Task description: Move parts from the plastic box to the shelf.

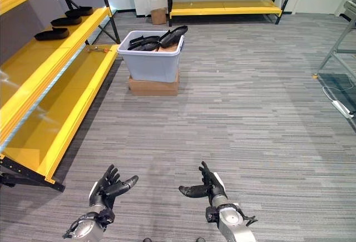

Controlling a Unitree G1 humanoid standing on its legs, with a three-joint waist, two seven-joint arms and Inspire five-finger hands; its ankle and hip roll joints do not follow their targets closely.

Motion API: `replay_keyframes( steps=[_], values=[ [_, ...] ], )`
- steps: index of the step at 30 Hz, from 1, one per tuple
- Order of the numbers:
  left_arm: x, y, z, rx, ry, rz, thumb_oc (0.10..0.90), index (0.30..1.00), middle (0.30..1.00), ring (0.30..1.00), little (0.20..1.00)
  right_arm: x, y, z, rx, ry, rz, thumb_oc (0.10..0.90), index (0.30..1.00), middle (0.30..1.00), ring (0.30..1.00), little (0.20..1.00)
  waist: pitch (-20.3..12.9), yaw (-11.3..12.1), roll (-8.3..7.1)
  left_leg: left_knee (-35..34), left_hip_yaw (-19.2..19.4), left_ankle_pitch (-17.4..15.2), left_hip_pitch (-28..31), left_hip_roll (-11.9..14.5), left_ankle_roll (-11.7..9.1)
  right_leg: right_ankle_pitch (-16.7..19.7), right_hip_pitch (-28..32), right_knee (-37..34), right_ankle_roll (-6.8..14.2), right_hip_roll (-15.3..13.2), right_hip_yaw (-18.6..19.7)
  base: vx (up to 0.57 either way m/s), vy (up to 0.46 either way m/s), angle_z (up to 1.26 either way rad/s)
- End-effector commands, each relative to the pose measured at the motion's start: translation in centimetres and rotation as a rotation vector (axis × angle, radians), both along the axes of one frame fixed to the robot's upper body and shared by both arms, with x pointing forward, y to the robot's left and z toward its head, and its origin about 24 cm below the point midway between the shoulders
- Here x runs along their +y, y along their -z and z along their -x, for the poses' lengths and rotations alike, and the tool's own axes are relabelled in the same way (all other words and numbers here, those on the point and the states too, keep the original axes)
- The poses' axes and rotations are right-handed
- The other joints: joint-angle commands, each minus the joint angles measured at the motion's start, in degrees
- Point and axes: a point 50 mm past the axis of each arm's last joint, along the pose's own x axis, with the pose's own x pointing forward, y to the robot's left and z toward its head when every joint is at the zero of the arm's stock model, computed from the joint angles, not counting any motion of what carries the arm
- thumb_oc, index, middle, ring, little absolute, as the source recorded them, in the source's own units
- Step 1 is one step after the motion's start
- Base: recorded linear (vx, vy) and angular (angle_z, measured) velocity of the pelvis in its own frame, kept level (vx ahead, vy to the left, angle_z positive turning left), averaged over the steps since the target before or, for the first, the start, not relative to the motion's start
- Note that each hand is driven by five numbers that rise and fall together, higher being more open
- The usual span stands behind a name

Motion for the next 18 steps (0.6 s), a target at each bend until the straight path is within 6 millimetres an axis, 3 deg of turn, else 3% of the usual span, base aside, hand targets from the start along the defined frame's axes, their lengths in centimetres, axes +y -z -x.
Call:
replay_keyframes(
  steps=[1, 18],
  values=[
    [0.62, -3.55, -3.0, -0.215, 0.024, -0.039, 0.9, 1.0, 1.0, 1.0, 1.0, 0.87, -3.91, -3.15, -0.225, -0.036, -0.034, 0.9, 1.0, 1.0, 1.0, 1.0, -2.1, -0.2, -1.68, -0.5, -1.3, -0.7, -1.5, 0.8, -1.3, -6.5, 1.6, 0.5, 1.3, -2.2, -3.1, 0.0, 0.0, 0.0],
    [0.55, -3.01, -2.73, -0.185, 0.041, -0.038, 0.9, 1.0, 1.0, 1.0, 1.0, 1.02, -3.85, -3.01, -0.222, -0.035, -0.043, 0.9, 1.0, 1.0, 1.0, 1.0, -2.1, -0.5, -1.78, -0.5, -1.2, -1.0, -1.3, 0.6, -1.0, -6.4, 1.7, 0.5, 1.3, -2.3, -2.8, 0.0, 0.0, 0.0]
  ],
)
